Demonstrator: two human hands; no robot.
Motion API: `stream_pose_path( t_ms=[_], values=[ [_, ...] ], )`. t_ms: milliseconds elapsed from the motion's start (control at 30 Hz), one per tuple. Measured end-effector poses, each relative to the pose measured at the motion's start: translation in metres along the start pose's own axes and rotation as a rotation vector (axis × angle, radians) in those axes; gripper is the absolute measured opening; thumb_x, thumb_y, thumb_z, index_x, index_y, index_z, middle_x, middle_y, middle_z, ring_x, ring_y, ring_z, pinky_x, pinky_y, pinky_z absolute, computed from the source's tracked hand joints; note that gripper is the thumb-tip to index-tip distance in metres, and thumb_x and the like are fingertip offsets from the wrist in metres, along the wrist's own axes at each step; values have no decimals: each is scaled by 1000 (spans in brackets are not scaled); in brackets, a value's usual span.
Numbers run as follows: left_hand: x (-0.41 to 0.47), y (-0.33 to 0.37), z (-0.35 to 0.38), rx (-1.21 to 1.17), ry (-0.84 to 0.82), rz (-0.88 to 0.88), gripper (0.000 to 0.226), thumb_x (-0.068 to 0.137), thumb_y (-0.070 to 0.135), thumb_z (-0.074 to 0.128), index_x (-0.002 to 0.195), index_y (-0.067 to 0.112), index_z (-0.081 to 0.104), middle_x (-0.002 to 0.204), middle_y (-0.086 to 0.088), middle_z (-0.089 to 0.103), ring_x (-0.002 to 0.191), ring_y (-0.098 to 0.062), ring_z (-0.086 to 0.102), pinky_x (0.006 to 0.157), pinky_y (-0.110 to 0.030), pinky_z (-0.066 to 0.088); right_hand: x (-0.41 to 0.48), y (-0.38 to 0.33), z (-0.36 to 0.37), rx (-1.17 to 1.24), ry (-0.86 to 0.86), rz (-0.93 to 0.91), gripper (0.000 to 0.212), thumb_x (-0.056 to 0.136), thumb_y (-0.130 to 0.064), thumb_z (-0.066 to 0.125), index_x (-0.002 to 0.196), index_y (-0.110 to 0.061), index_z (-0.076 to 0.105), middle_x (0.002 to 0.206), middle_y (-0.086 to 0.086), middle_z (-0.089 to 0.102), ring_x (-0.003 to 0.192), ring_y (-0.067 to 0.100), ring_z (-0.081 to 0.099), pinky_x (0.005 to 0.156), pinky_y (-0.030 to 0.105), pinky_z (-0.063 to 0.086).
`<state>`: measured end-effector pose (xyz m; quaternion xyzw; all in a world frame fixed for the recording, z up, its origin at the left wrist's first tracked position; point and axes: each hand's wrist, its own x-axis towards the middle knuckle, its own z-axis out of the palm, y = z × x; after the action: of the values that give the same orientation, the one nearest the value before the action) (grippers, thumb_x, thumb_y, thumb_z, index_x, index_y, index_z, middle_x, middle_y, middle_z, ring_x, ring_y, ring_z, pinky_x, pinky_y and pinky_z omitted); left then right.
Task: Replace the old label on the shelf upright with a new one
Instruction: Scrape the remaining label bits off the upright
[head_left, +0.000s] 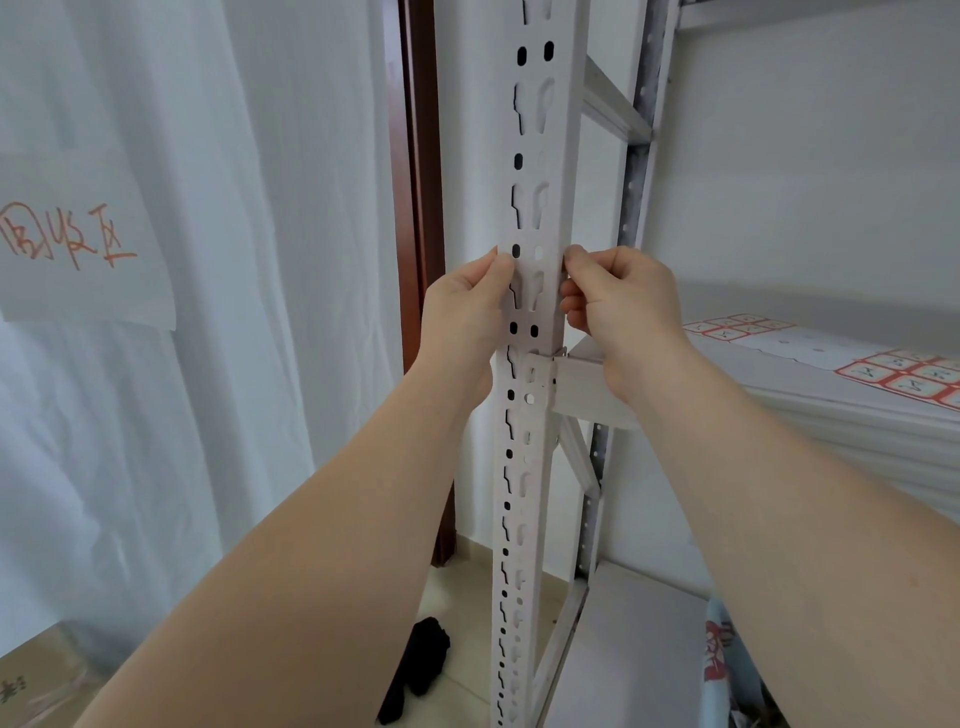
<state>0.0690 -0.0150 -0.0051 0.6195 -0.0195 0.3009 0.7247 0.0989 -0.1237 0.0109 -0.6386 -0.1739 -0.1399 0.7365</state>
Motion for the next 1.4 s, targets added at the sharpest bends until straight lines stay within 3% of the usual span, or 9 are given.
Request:
stream_pose_path(
  t_ms=[233,467,733,900,1000,1100,1200,1333,1400],
  values=[
    [1,2,0,-64,0,-25,23,97,13,50,105,8,71,110,-16,71,112,-32,62,102,-47,47,0,0,1,-2,5,-5,23,90,-20,59,68,-14,54,57,-4,58,39,0,50,48,16,46],
    [-1,6,2,-49,-3,-17,23,97,9,48,99,9,71,107,-15,71,99,-27,65,101,-47,47,0,0,0,-10,6,-5,22,90,-21,59,69,-14,55,58,-3,58,40,0,50,49,16,46],
    [2,4,0,-17,14,-24,25,96,12,50,113,5,68,113,-13,70,114,-29,62,104,-47,44,0,0,1,-3,14,-2,22,89,-20,60,69,-13,55,58,-3,58,39,0,50,47,15,45],
    [0,6,-2,34,-10,-5,24,96,14,50,105,10,71,111,-13,71,114,-31,61,104,-47,45,0,0,1,-9,12,-3,23,90,-21,60,68,-14,55,58,-3,58,39,0,50,48,14,46],
    [0,6,-4,132,-23,41,26,95,19,49,101,12,73,107,-13,72,99,-28,66,99,-46,49,0,-1,0,-7,9,-2,23,90,-20,60,68,-14,55,58,-3,58,39,0,50,48,14,46],
    [1,8,-4,258,15,81,35,85,33,50,92,3,69,81,-15,60,75,-22,49,81,-37,48,0,0,0,-11,6,-6,23,90,-20,60,68,-14,55,58,-3,58,39,0,51,48,15,46],
    [1,11,-5,333,55,92,42,77,37,51,88,-1,65,76,-5,52,73,-19,46,76,-36,44,0,0,0,-6,4,-1,22,90,-20,60,69,-14,55,58,-3,59,40,0,51,48,15,46],
    [0,17,-5,435,157,91,18,87,30,58,94,14,63,79,10,59,77,-10,57,84,-38,56,-1,-1,-1,-1,2,3,22,90,-20,60,69,-14,55,59,-3,59,40,0,51,47,14,45],
    [0,19,-6,465,169,86,20,87,28,57,91,9,62,76,6,58,71,-13,54,81,-43,57,-1,-1,-1,-3,-1,6,21,90,-19,59,70,-13,55,60,-2,59,39,0,51,47,13,45]
  ],
)
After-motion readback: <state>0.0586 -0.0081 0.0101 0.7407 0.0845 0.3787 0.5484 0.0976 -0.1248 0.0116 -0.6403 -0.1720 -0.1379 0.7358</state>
